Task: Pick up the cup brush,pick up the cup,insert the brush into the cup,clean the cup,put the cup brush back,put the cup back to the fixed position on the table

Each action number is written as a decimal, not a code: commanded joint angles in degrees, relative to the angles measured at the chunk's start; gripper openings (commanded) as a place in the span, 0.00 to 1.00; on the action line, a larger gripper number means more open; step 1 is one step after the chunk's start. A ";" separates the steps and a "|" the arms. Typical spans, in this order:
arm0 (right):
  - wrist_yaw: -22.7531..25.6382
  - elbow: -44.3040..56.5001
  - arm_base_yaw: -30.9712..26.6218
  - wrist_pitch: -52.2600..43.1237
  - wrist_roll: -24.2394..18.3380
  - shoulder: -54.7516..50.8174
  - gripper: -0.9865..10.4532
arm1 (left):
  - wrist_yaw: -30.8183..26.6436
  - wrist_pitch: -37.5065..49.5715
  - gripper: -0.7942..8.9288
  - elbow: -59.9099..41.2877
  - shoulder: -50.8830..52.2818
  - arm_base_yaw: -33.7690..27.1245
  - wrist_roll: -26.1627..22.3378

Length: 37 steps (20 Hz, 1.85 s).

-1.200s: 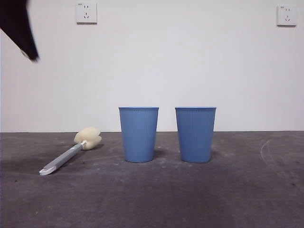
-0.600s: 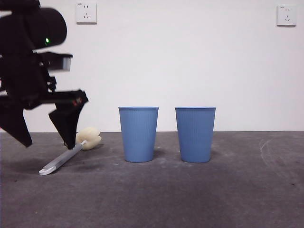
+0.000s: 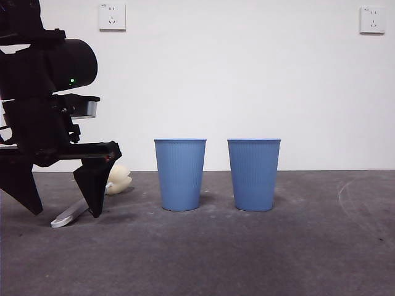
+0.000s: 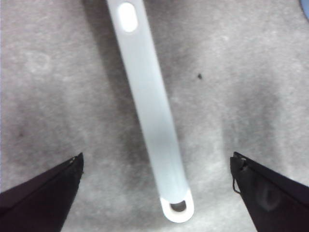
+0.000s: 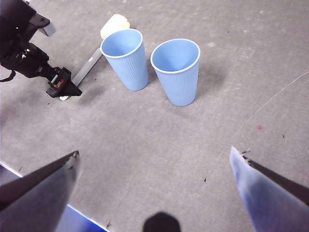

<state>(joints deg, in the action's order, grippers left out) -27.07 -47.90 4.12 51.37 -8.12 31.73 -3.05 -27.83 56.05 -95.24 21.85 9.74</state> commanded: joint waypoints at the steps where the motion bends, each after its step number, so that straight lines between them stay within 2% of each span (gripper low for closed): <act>1: -0.24 -0.26 0.04 -0.31 0.59 0.00 0.61 | 0.04 0.35 0.62 -0.11 -0.57 0.61 1.29; 14: -0.26 -0.26 0.04 -0.28 1.07 0.00 0.61 | 0.00 0.57 0.59 -0.11 -0.57 0.70 6.01; 20: -0.66 -0.26 0.04 -0.28 2.01 0.00 0.61 | -4.07 -2.32 0.59 -0.11 -2.05 0.72 8.20; 27: -0.66 -0.26 0.04 -0.31 2.05 0.00 0.61 | -3.82 -2.34 0.32 -0.11 -2.27 1.16 8.22; 37: -0.63 -0.26 0.04 -0.31 2.05 0.00 0.61 | 0.35 -2.97 0.30 -0.04 -1.97 1.22 8.22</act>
<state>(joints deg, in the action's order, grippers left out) -27.46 -47.90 4.12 51.37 -6.61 31.73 -4.45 -29.95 56.45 -96.49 22.92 17.23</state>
